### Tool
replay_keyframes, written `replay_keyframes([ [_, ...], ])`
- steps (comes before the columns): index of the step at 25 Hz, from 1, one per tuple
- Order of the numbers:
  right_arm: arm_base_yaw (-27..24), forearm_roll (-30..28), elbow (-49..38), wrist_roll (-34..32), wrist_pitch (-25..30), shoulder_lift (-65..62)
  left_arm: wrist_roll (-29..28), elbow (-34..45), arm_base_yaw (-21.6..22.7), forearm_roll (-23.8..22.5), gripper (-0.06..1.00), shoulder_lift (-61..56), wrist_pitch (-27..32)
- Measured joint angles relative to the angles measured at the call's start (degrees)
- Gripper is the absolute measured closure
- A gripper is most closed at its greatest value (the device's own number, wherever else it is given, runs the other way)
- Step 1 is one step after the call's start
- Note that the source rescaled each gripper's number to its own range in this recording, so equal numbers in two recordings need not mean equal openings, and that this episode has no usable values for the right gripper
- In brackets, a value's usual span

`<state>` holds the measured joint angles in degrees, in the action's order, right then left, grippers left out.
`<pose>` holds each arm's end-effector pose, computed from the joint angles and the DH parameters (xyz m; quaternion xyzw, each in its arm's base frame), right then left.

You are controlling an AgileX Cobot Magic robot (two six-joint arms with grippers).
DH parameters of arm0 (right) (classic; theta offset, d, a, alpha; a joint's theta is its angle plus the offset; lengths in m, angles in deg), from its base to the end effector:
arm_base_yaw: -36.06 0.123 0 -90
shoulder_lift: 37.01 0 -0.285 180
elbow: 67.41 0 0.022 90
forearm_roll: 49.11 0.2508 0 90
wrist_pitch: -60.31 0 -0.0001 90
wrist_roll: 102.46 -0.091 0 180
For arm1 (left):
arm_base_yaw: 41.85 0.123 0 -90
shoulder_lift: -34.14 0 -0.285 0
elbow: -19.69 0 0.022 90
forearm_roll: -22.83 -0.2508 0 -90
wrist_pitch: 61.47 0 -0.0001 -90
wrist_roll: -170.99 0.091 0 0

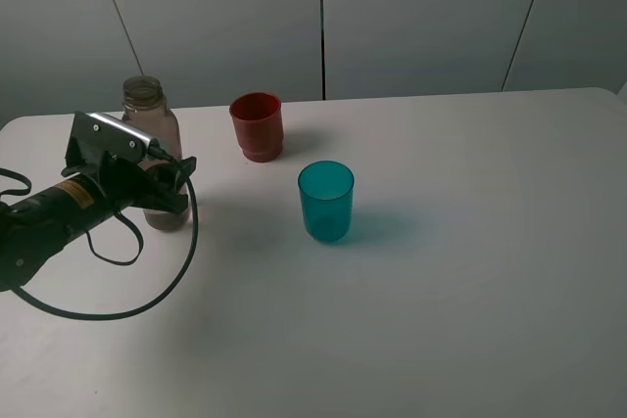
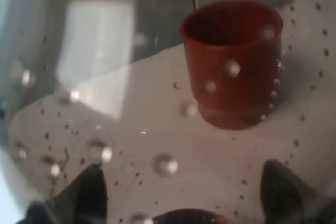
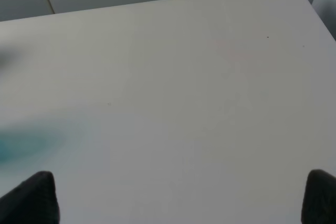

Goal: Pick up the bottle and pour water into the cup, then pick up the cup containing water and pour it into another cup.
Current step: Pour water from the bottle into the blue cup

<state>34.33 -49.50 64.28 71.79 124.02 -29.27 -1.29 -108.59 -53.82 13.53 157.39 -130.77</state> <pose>-0.0077 -0.0003 0.2744 0.0566 0.8631 0.0142 0.5016 0.2776 -0.0729 0.0887 0.2034 0.7708 -0.0654 0.6001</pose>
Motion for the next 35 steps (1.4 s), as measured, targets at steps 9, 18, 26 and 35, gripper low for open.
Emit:
replay_keyframes([
  [9, 0.0, 0.0, 0.0, 0.0, 0.0, 0.0, 0.48, -0.24, 0.0, -0.75, 0.93, -10.3, 10.54],
  [18, 0.0, 0.0, 0.0, 0.0, 0.0, 0.0, 8.68, -8.42, -6.2, -7.45, 0.93, -16.07, 40.48],
  [26, 0.0, 0.0, 0.0, 0.0, 0.0, 0.0, 13.27, -15.22, -12.25, -9.29, 0.93, -16.07, 53.27],
  [35, 0.0, 0.0, 0.0, 0.0, 0.0, 0.0, 15.0, -22.74, -16.51, -15.53, 0.93, -12.92, 68.54],
])
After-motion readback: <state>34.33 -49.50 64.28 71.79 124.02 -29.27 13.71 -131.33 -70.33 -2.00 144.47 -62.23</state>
